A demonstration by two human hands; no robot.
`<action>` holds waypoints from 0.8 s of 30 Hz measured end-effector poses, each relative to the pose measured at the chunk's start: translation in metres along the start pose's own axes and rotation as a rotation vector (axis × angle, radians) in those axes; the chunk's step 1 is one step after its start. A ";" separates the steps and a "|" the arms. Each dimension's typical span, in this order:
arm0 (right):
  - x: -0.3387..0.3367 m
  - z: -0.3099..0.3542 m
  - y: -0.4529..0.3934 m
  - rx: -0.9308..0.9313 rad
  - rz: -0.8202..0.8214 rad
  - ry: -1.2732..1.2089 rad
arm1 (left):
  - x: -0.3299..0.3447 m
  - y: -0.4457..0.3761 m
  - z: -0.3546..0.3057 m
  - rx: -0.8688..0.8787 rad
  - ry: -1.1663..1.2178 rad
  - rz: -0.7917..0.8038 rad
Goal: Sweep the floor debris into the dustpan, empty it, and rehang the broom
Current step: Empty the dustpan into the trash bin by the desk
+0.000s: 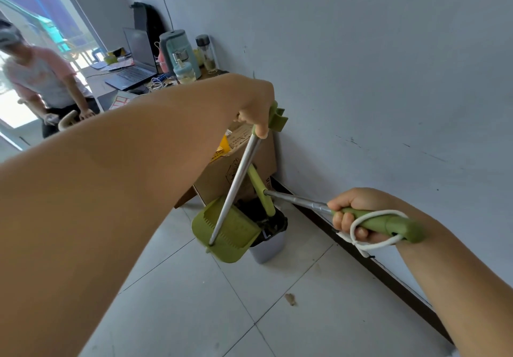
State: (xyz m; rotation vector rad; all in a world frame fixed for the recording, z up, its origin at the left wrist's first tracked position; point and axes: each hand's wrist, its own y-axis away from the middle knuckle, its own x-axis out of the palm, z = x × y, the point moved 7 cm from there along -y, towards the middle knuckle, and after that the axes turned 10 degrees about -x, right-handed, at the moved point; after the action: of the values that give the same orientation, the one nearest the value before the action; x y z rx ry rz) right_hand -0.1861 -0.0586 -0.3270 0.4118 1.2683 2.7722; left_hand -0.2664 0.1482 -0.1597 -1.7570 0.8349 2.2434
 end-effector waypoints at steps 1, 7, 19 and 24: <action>-0.002 0.000 0.001 -0.004 -0.006 0.004 | -0.001 0.003 0.004 -0.007 0.004 0.000; 0.008 0.003 0.004 -0.026 -0.043 0.014 | -0.008 0.024 0.023 -0.006 0.054 -0.017; 0.045 0.001 0.027 -0.165 -0.161 -0.052 | 0.019 0.078 0.054 0.104 0.197 0.052; 0.062 -0.005 0.030 -0.218 -0.226 -0.024 | 0.047 0.104 0.084 0.114 0.245 0.090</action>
State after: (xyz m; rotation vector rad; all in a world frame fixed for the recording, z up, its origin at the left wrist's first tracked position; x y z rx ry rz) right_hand -0.2456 -0.0719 -0.2945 0.2668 0.9289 2.6645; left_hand -0.3983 0.0960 -0.1581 -2.0033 1.0865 2.0121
